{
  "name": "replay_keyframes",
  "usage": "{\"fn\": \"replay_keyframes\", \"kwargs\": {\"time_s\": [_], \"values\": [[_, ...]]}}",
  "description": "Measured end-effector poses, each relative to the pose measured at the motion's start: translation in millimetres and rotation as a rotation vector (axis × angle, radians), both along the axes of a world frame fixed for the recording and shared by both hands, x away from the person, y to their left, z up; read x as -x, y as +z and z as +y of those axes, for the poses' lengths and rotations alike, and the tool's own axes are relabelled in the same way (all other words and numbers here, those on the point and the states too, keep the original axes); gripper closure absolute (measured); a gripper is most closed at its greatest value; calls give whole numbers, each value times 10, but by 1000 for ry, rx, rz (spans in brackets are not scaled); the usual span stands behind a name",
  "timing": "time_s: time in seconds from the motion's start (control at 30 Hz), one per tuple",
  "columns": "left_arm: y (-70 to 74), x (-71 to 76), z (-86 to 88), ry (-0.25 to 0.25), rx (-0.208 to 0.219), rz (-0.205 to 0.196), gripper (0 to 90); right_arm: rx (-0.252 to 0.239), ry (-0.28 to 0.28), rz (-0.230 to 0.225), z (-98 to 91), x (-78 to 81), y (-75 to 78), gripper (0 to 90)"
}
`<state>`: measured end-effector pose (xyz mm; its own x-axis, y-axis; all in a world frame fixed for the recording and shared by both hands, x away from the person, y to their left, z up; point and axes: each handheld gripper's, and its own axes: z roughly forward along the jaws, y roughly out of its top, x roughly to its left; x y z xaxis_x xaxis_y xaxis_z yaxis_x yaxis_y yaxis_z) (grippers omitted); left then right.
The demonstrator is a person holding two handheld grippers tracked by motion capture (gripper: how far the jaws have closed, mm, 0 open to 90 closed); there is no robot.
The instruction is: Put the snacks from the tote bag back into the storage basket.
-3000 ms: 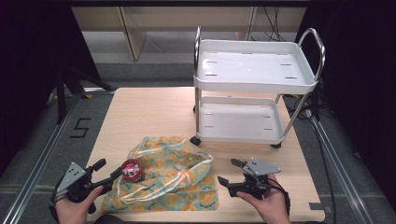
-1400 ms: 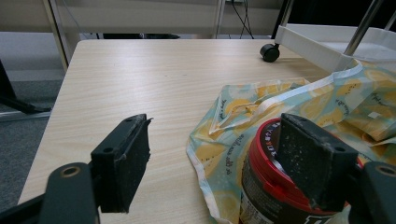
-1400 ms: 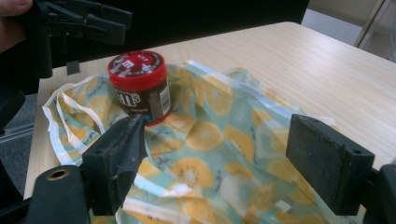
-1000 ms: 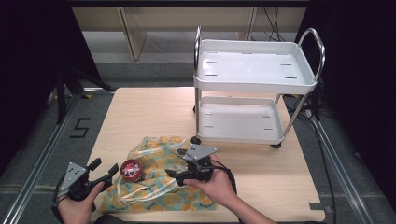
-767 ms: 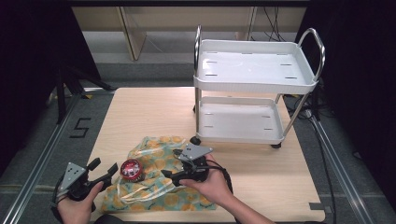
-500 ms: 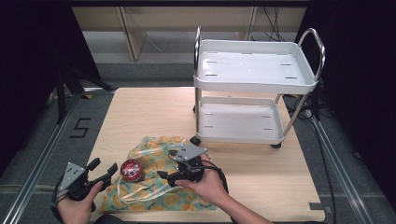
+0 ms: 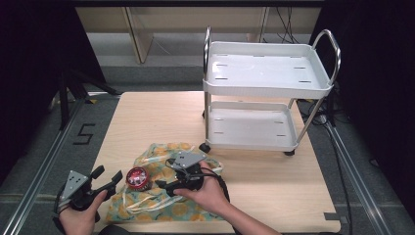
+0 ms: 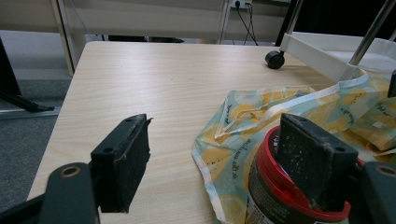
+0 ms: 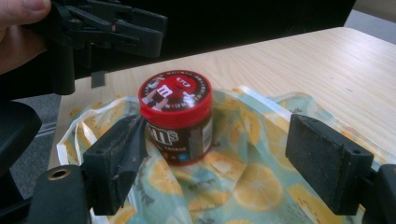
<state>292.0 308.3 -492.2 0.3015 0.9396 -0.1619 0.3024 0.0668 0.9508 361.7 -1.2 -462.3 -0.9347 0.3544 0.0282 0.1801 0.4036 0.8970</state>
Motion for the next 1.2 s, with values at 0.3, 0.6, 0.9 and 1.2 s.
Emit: {"fn": "replay_keyframes", "kwargs": {"time_s": [0.3, 0.6, 0.9, 1.2], "values": [[8, 5, 8, 1, -4, 1, 250, 1, 11, 12, 127, -45, -30, 211], [9, -3, 15, 0, 5, -12, 250, 3, 13, 22, 210, -61, -62, 211], [17, 6, 28, 4, 1, -6, 250, -12, 17, 37, 319, -33, -28, 211], [22, 10, 23, 11, 6, -11, 250, -3, 36, 32, 420, -34, -56, 211]]}}
